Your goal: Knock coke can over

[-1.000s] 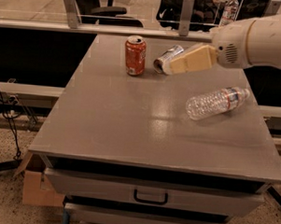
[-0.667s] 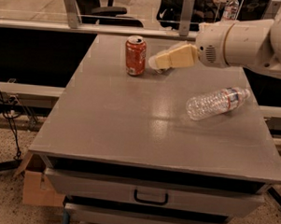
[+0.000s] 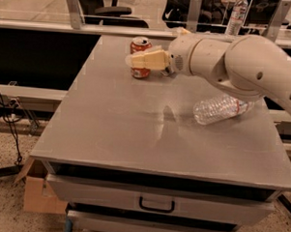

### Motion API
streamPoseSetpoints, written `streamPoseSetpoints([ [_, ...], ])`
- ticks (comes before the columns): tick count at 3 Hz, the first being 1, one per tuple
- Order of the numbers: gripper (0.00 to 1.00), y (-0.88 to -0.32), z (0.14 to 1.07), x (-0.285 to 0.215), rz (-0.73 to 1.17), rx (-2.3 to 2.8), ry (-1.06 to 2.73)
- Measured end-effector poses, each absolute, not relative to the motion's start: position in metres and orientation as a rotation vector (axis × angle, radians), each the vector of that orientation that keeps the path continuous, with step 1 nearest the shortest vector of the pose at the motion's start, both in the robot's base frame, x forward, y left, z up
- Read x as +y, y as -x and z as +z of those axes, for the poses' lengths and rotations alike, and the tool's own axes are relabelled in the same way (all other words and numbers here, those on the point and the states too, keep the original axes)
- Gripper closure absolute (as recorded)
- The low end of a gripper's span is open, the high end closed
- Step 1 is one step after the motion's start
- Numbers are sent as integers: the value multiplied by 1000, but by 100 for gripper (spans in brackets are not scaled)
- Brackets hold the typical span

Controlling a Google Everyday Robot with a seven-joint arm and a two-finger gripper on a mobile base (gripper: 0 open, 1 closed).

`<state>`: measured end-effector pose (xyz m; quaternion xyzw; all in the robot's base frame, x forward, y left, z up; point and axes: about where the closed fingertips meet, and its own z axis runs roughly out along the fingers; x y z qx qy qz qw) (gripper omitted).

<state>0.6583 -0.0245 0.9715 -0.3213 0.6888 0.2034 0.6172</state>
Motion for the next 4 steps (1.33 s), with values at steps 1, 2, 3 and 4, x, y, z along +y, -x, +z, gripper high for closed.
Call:
streamPoseSetpoints([
  [1,0,-677,963,10,530,1529,723],
  [2,0,-694,954,32,541,1500,742],
  [3,0,-710,947,40,530,1499,762],
  [4,0,-730,924,30,503,1527,761],
])
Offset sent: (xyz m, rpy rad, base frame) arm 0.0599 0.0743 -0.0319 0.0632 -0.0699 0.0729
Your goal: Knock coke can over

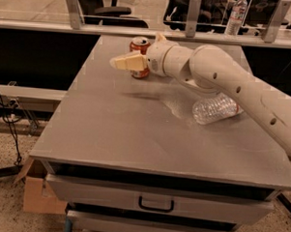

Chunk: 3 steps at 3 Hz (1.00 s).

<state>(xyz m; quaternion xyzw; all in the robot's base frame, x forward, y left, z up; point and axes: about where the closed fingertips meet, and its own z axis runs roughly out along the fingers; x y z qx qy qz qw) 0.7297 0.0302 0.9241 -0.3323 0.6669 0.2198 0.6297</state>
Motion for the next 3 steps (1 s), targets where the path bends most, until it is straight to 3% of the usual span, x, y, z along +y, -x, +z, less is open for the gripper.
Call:
streamPoseSetpoints([
  [1,0,-744,914,22,478,1562,756],
  [3,41,-754,933,21,474,1555,765],
])
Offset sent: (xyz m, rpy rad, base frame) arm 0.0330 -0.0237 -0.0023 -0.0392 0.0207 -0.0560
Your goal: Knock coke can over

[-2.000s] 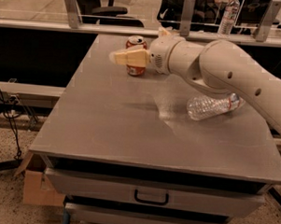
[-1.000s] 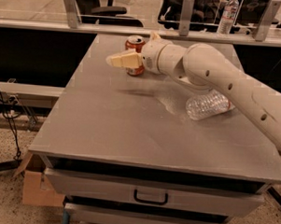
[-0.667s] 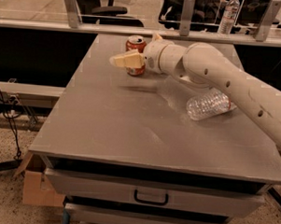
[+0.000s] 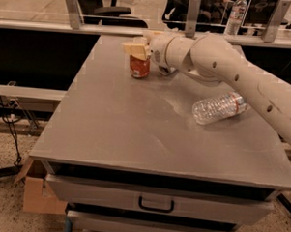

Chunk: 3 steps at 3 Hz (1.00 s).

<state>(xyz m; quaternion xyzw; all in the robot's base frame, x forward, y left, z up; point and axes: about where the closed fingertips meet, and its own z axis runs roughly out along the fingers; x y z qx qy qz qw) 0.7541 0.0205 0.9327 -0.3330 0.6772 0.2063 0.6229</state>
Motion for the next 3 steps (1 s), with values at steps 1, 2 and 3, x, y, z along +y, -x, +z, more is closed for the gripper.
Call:
streamPoseSetpoints([
  [1,65,-754,943,24,488,1538,783],
  [2,88,-754,948,26,498,1525,796],
  [3,100,-754,950,27,503,1518,804],
])
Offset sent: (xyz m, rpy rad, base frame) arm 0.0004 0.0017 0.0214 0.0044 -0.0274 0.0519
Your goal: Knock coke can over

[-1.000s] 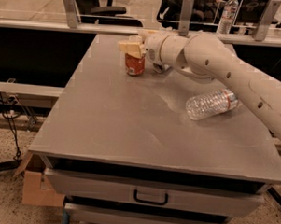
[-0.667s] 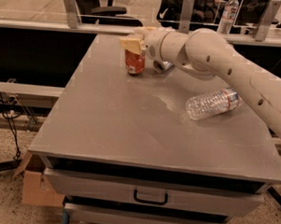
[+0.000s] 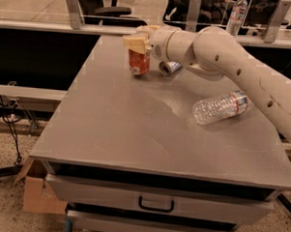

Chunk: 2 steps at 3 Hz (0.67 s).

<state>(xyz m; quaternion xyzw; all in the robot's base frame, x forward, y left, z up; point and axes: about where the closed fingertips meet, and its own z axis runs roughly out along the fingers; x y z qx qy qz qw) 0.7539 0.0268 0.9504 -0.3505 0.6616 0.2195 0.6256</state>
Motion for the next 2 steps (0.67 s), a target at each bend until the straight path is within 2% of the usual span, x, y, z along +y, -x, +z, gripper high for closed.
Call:
streamPoseSetpoints([
  [2,100,-749,956,29,440,1490,884],
])
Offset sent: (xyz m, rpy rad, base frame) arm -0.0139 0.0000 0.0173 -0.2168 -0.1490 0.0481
